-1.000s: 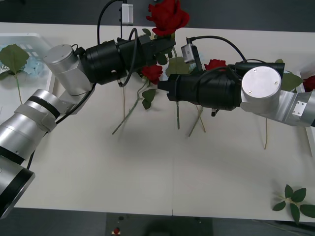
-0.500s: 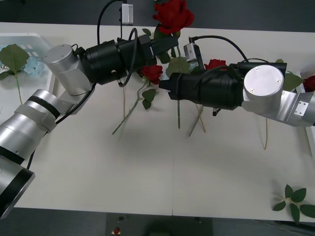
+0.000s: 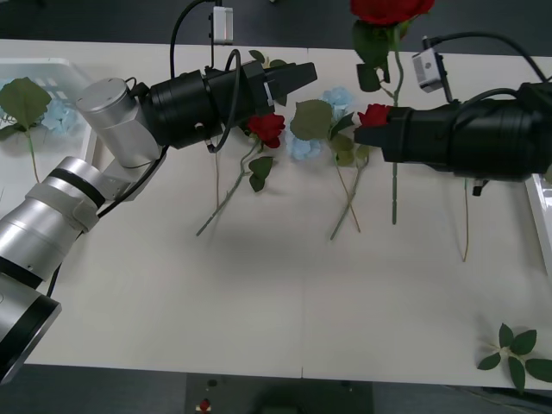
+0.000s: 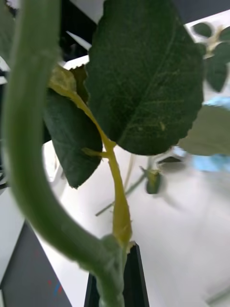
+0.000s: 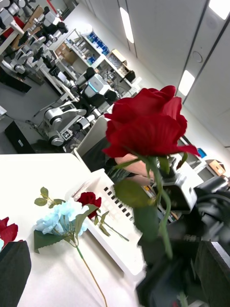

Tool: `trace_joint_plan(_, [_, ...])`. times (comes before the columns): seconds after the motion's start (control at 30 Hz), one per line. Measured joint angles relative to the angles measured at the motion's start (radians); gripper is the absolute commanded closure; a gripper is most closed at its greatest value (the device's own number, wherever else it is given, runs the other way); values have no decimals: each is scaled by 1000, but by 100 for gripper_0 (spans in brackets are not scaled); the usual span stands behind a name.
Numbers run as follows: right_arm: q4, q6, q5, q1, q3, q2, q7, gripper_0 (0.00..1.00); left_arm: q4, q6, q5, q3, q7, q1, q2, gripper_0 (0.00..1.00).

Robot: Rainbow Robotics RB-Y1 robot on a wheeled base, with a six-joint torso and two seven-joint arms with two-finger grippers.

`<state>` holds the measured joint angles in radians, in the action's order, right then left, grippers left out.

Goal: Put the red flowers into the right box and the blue flowers into the left box

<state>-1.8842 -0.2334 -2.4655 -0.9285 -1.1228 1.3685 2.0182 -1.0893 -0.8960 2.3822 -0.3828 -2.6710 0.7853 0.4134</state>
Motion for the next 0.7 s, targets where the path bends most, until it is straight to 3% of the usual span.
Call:
trace_joint_plan(0.17, [2, -84, -19, 0, 2, 163, 0, 100, 0, -1, 0, 0, 0, 0, 36, 0])
trace_joint_plan(0.3, [134, -208, 41, -1, 2, 229, 0, 100, 0, -1, 1, 0, 0, 0, 116, 0])
trace_joint_plan(0.53, [635, -504, 307, -9, 22, 180, 0, 100, 0, -2, 3, -3, 0, -2, 284, 0])
trace_joint_plan(0.7, [889, -583, 473, -9, 100, 88, 0, 100, -1, -6, -9, -56, 0, -2, 399, 0])
